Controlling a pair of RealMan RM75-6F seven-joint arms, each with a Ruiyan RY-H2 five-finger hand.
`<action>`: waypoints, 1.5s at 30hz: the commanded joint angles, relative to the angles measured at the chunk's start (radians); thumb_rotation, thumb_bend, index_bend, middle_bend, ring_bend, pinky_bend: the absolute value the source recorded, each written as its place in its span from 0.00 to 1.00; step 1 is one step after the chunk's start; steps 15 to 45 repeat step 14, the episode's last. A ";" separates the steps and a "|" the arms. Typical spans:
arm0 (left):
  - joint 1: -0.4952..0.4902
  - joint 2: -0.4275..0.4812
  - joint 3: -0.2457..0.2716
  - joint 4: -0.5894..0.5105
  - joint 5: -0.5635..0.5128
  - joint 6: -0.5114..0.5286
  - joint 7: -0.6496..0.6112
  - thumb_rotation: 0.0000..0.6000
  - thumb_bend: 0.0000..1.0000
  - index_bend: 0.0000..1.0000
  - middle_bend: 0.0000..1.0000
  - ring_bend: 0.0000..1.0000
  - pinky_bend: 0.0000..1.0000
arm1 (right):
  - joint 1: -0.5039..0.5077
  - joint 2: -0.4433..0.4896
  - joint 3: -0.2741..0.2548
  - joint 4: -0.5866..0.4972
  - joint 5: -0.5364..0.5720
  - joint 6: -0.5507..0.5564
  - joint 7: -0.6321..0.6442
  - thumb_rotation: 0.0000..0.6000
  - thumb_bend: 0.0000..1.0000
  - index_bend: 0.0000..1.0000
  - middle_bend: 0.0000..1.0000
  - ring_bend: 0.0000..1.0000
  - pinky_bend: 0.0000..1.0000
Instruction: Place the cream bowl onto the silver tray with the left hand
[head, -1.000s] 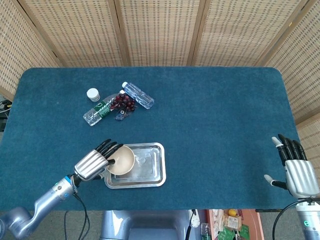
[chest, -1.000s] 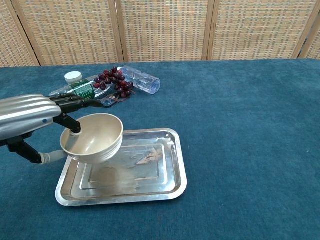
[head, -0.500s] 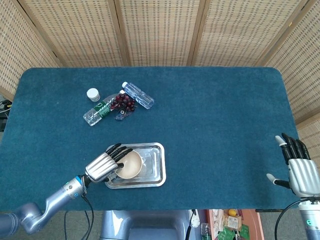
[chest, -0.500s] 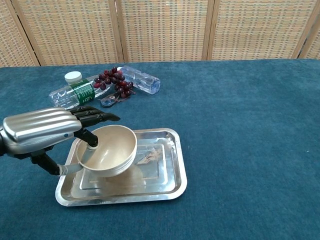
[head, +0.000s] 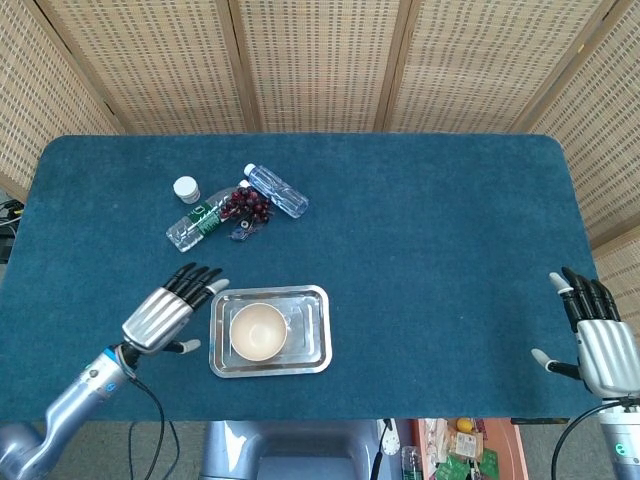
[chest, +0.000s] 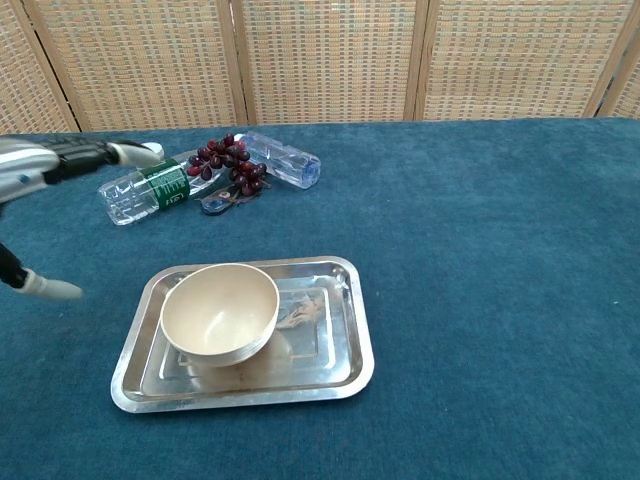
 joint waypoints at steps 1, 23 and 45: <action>0.092 0.064 -0.016 -0.043 -0.074 0.112 0.019 1.00 0.00 0.00 0.00 0.00 0.00 | -0.002 0.003 -0.002 -0.002 -0.006 0.005 0.005 1.00 0.00 0.02 0.00 0.00 0.00; 0.292 0.148 -0.027 -0.097 -0.204 0.297 0.007 1.00 0.00 0.00 0.00 0.00 0.00 | -0.003 0.004 -0.004 -0.003 -0.013 0.009 0.006 1.00 0.00 0.02 0.00 0.00 0.00; 0.292 0.148 -0.027 -0.097 -0.204 0.297 0.007 1.00 0.00 0.00 0.00 0.00 0.00 | -0.003 0.004 -0.004 -0.003 -0.013 0.009 0.006 1.00 0.00 0.02 0.00 0.00 0.00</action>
